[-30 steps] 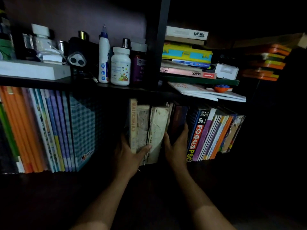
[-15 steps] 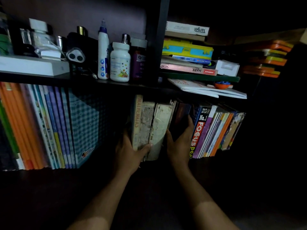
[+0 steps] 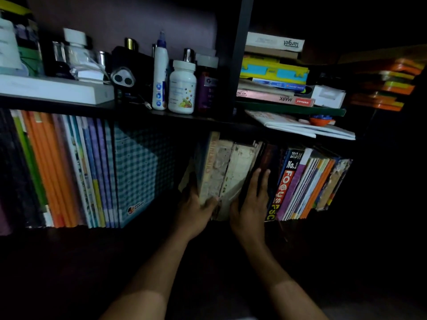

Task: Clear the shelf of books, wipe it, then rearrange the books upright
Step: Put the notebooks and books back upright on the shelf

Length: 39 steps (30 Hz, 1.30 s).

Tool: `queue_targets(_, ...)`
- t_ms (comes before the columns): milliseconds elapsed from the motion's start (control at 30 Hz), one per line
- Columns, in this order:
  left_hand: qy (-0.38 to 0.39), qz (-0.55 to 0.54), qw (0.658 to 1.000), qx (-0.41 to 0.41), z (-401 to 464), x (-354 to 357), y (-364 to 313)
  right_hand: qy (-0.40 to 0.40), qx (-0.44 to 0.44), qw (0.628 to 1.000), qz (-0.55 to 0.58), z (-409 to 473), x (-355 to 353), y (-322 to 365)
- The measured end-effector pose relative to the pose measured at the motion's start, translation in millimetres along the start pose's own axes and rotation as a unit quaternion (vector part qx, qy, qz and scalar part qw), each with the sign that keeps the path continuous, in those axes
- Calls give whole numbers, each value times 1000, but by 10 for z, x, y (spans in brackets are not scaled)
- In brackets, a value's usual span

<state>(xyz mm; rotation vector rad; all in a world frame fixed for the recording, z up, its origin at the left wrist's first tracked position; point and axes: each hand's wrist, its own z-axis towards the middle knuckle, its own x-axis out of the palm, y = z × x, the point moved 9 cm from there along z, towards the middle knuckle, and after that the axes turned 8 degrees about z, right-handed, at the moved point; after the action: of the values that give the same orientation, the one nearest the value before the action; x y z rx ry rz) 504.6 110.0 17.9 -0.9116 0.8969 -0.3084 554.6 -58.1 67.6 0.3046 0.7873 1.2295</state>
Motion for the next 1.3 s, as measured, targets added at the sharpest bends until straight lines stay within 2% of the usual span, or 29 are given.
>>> queue_targets(67, 13, 7, 1000, 5, 21, -5, 20, -44, -16, 999, 23, -58, -107, 176)
queue_targets(133, 19, -26, 999, 15, 24, -82, 11, -48, -104, 990, 85, -240, -114, 554)
queue_targets(200, 34, -55, 998, 11, -67, -174, -43, 54, -169, 974, 142, -495, 91, 825)
queue_targets(267, 23, -79, 996, -43, -285, -345, 33, 160, -164, 960, 162, -636, 317, 904)
queue_targets(333, -85, -29, 995, -32, -578, -747, 88, 209, -118, 954, 179, -643, 457, 818)
queue_targets(367, -183, 15, 983, -5, -741, -1004, 124, 227, -108, 952, 175, -645, 499, 778)
queue_targets(433, -377, 70, 923, 14, -1151, -1582, 247, 266, -94, 947, 156, -697, 645, 813)
queue_targets(467, -443, 69, 894, -21, -1314, -1833, 360, 280, -63, 945, 156, -715, 740, 848)
queue_targets(500, -472, 43, 878, -72, -1414, -1971, 525, 288, -6, 941, 176, -719, 836, 869)
queue_targets(567, -437, -45, 886, -151, -1412, -2008, 749, 294, 103, 919, 243, -666, 1062, 991)
queue_targets(600, -405, -62, 899, -153, -1358, -1943, 748, 282, 128, 912, 268, -588, 1157, 1074)
queue_targets(700, -361, 0, 928, -95, -1229, -1841, 564, 247, 185, 875, 373, -365, 1487, 1314)
queue_targets(767, -348, 16, 932, -103, -1172, -1808, 556, 289, 152, 844, 426, -399, 1782, 1551)
queue_targets(833, -340, 38, 933, -109, -1110, -1779, 614, 326, 80, 844, 419, -499, 2001, 1700)
queue_targets(900, -324, 70, 938, -105, -1059, -1733, 646, 325, 77, 839, 429, -487, 2112, 1659)
queue_targets(1033, -291, 149, 934, -142, -1015, -1683, 691, 231, 41, 883, 406, -325, 2041, 1602)
queue_targets(1133, -275, 217, 920, -177, -1018, -1669, 649, 255, 4, 879, 403, -345, 2074, 1721)
queue_targets(1233, -267, 203, 922, -195, -1030, -1706, 635, 300, 9, 860, 412, -402, 2018, 1726)
queue_targets(1300, -284, 165, 928, -179, -1092, -1730, 575, 299, 2, 859, 416, -438, 1916, 1682)
